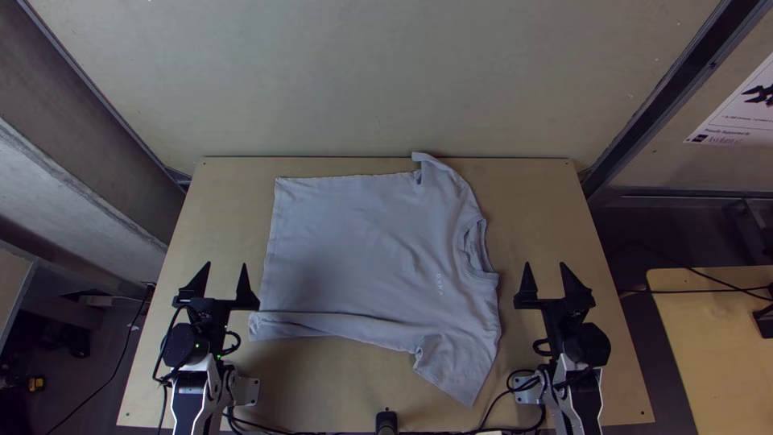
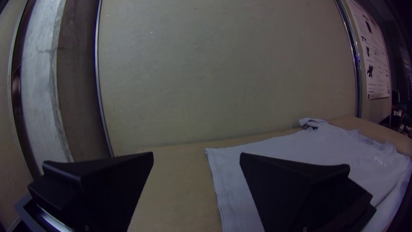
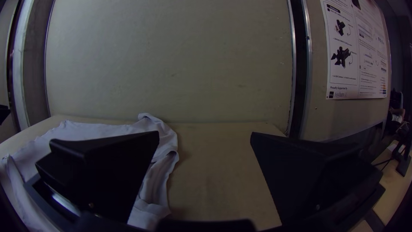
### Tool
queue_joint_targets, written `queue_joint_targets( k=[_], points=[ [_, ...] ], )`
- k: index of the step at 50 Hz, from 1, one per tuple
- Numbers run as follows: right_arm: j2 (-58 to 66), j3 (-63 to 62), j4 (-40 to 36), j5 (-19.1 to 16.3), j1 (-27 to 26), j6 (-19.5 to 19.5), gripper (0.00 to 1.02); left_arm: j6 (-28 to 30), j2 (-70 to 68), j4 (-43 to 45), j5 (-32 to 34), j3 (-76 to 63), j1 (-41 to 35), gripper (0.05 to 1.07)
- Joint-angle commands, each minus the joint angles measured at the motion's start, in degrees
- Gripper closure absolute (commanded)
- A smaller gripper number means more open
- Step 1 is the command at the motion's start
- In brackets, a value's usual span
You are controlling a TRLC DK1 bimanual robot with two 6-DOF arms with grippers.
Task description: Fold the t-shirt
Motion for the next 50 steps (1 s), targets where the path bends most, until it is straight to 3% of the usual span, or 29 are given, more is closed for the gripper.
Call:
queue_joint_targets(
  k=[1,10,14,30,38,50],
  points=[
    [0.0,-0.4,-0.8,0.8,-0.4,0.1,0.04,-0.9,-0.6,-1.1,1.3,-2.4,-0.9,0.10],
    [0.1,-0.4,-0.9,0.8,0.5,0.5,0.04,-1.4,-0.6,-1.3,1.3,-2.4,-1.0,0.10],
    [0.2,-0.4,-1.0,0.8,-0.1,-3.4,0.04,-1.9,-0.6,-1.3,1.3,-2.4,-1.1,0.10],
    [-0.1,-0.3,0.7,0.8,0.0,-1.7,0.05,-0.5,-0.8,-1.0,1.3,-2.4,-1.3,0.10],
    [0.0,-0.1,3.8,0.9,0.5,-1.8,0.10,-1.0,-0.7,2.2,-0.1,-2.3,-1.2,0.10],
    [0.3,2.0,3.8,3.4,-0.3,-5.1,0.09,1.0,-0.5,3.3,-0.5,0.9,-0.5,0.10]
  ],
)
